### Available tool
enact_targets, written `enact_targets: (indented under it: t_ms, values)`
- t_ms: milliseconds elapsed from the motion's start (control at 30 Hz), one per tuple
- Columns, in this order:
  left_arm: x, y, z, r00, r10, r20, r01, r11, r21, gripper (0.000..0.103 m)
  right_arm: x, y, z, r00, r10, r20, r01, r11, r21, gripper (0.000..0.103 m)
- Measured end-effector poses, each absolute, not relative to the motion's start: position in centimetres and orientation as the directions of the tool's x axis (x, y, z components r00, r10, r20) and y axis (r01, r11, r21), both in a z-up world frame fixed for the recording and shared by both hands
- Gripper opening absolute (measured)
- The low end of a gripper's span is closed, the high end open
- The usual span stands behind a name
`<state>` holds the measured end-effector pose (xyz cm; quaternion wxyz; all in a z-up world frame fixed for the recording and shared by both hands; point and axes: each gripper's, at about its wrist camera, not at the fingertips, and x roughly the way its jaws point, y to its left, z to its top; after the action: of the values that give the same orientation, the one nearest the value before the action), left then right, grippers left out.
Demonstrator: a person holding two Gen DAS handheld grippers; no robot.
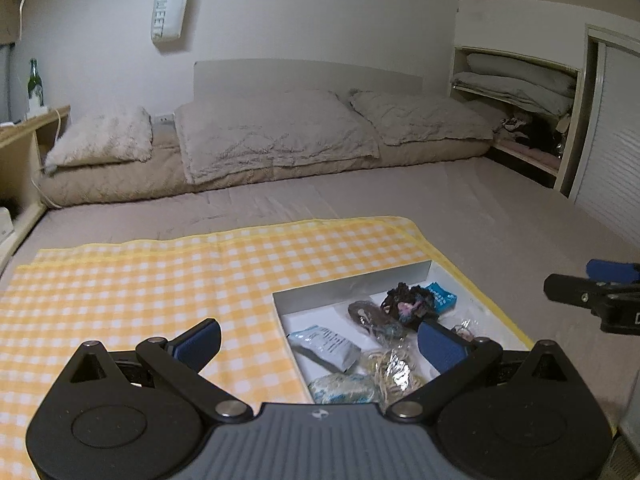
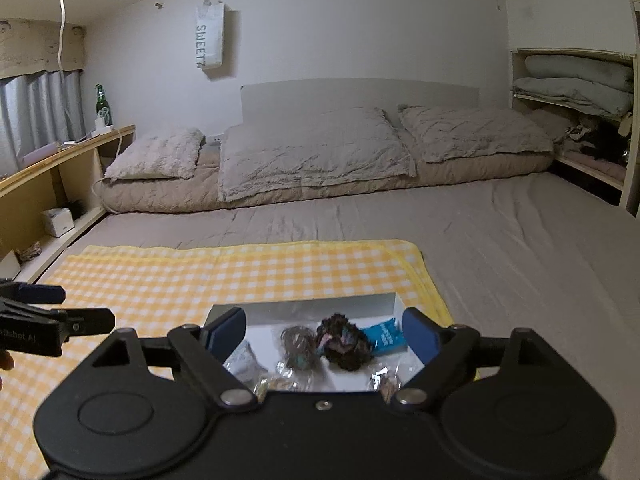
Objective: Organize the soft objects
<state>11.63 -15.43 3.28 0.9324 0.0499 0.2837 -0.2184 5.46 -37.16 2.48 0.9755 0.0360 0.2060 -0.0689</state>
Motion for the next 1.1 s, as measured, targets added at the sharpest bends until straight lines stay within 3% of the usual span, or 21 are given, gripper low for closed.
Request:
enact_targets:
  t_ms: [433, 1100]
  values:
    - [6.8, -11.4, 1.7, 0.792, -0.331, -0.512, 0.379, 0.925, -0.012, 0.103, 0.8, -34.3, 0.3, 0.914, -0.152, -0.376, 0.167, 0.986, 0.010, 0.101]
    - [3.4, -10.5, -0.4, 0.790, -0.326, -0.519, 0.387, 0.922, 0.010, 0.103, -2.3, -31.1, -2.2, 0.914, -0.193, -0.358, 0.184, 0.981, -0.059, 0.103]
